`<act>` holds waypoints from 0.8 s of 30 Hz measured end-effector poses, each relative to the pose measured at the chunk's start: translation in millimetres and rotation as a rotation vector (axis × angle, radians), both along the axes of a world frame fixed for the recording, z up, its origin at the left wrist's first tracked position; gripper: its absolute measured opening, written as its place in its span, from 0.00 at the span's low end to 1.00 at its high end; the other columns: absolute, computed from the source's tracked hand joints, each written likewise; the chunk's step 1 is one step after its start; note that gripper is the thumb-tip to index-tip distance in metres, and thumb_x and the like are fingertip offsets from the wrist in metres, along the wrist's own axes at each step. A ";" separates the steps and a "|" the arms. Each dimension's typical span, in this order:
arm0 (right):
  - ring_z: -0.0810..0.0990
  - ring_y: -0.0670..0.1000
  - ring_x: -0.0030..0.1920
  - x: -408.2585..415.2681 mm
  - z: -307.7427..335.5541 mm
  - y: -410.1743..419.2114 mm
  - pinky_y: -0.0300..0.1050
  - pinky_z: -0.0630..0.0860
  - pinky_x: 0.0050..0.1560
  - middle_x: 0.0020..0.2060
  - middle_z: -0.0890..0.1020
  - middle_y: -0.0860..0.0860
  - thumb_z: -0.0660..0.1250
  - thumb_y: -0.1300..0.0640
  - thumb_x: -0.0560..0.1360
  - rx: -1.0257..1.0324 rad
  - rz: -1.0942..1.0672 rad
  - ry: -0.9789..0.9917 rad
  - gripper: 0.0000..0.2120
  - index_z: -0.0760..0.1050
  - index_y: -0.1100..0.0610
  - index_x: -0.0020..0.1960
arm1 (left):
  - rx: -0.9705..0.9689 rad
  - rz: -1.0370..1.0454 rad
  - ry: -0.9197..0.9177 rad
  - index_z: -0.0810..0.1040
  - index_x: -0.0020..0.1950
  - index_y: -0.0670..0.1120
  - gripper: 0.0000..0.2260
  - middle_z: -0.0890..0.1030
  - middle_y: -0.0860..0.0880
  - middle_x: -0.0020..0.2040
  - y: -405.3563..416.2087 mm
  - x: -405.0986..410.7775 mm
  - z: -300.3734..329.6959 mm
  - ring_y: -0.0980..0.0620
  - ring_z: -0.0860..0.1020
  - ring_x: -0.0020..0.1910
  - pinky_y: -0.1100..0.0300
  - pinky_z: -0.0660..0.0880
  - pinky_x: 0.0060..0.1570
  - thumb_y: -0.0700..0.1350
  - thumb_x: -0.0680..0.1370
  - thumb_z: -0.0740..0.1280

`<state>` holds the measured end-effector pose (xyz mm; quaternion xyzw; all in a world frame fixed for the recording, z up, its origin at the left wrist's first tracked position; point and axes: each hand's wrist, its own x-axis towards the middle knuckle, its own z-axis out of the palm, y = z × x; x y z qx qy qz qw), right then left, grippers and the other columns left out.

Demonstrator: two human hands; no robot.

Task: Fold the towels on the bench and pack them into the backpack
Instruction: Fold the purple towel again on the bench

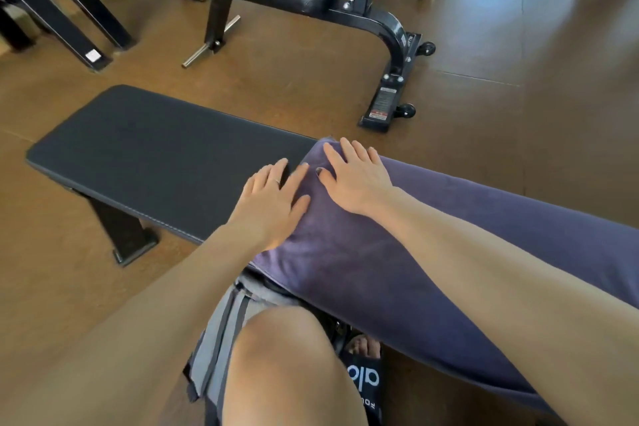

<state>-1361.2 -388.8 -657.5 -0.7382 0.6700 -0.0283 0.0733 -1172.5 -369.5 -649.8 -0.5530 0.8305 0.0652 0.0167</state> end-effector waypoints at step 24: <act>0.62 0.58 0.75 -169.2 31.7 105.7 0.53 0.58 0.75 0.75 0.66 0.56 0.52 0.45 0.83 -0.095 -0.176 -0.037 0.27 0.56 0.53 0.80 | 0.051 0.008 0.148 0.58 0.80 0.59 0.28 0.64 0.44 0.76 16.5 -51.1 34.7 0.40 0.62 0.75 0.43 0.59 0.74 0.65 0.81 0.53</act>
